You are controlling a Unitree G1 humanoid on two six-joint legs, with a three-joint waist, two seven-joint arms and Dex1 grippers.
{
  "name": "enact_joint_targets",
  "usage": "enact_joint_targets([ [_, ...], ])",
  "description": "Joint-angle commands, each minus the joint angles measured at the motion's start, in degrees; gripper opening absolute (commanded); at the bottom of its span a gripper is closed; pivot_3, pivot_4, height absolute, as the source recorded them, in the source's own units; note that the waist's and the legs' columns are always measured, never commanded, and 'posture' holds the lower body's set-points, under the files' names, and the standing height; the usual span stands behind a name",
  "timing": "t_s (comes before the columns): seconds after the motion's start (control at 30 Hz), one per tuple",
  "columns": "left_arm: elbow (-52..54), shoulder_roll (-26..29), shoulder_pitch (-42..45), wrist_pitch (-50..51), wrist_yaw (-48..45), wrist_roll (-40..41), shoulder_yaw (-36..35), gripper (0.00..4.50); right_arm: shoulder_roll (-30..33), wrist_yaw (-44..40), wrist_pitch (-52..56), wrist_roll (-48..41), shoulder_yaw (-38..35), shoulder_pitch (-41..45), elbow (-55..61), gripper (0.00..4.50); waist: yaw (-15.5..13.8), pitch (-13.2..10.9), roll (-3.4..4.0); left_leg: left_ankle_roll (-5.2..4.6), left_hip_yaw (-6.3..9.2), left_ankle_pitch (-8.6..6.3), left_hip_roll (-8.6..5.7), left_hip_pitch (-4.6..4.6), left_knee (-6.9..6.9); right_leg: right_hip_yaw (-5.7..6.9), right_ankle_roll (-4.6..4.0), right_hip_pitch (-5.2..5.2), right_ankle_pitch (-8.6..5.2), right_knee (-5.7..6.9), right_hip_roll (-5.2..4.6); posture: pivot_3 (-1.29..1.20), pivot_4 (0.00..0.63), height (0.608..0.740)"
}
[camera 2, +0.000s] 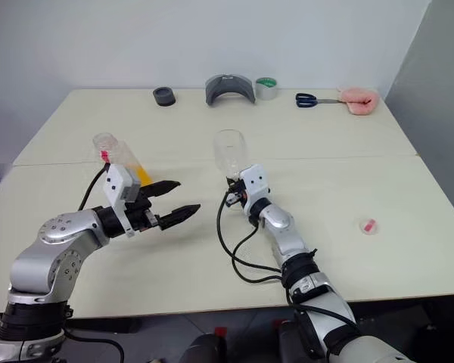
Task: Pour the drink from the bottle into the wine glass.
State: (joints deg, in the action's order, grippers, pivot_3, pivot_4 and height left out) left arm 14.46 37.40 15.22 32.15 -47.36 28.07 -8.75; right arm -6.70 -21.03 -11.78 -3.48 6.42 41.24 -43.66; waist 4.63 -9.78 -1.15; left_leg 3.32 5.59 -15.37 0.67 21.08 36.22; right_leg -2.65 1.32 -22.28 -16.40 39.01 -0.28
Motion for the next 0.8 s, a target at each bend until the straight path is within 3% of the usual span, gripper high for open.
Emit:
enact_joint_targets([
  [0.03, 5.5, 2.2, -0.5, 2.1, 0.3, 3.0, -3.2, 4.50, -0.5, -1.2, -2.3, 0.4, 0.3, 1.1, -0.8, 0.23, 0.0, 0.0, 0.00, 0.00, 0.01, 0.00, 0.02, 0.00, 0.00, 0.00, 0.00, 0.00, 0.00, 0.01, 0.01, 0.00, 0.150, 0.740],
  [0.3, 7.4, 5.1, -1.8, 3.4, 0.3, 5.4, -6.3, 4.50, 0.0, -2.5, -3.1, 0.4, -0.1, 1.1, -2.8, 0.23, 0.1, 0.0, 0.02, 0.05, 0.01, 0.03, 0.02, -0.07, -0.02, -0.01, -0.01, 0.03, 0.00, 0.04, 0.07, 0.00, 0.150, 0.740],
  [0.37, 7.6, 5.2, -1.8, 3.2, 0.5, 5.3, -6.2, 4.50, 0.0, -2.6, -3.3, 0.4, -0.2, 0.9, -2.7, 0.95, 0.1, 0.0, 0.02, 0.07, 0.01, 0.04, 0.02, -0.07, -0.02, -0.01, 0.00, 0.04, 0.00, 0.03, 0.06, 0.00, 0.150, 0.740],
  [0.43, 7.9, 5.2, -1.6, 3.3, 0.9, 5.4, -5.9, 4.50, 0.1, -2.8, -3.2, 0.3, -0.3, 0.7, -2.5, 1.39, 0.1, 0.0, 0.02, 0.08, 0.01, 0.04, 0.02, -0.07, -0.02, -0.01, 0.00, 0.04, 0.00, 0.03, 0.07, 0.00, 0.150, 0.740],
  [0.73, 9.0, 4.7, -0.3, 3.8, 1.9, 5.7, -4.5, 4.50, 0.5, -3.9, -2.1, -0.1, -0.4, 0.0, -0.3, 4.43, 0.0, 0.0, 0.03, 0.09, 0.01, 0.05, 0.03, -0.07, -0.05, 0.00, 0.00, 0.03, 0.00, 0.02, 0.07, 0.00, 0.150, 0.740],
  [0.8, 8.9, 4.5, 0.0, 3.8, 2.1, 5.8, -4.3, 4.50, 0.8, -4.2, -1.5, -0.3, -0.5, -0.5, 0.6, 4.48, 0.0, 0.0, 0.03, 0.09, 0.01, 0.05, 0.03, -0.06, -0.05, -0.01, -0.01, 0.03, 0.00, 0.02, 0.07, 0.00, 0.150, 0.740],
])
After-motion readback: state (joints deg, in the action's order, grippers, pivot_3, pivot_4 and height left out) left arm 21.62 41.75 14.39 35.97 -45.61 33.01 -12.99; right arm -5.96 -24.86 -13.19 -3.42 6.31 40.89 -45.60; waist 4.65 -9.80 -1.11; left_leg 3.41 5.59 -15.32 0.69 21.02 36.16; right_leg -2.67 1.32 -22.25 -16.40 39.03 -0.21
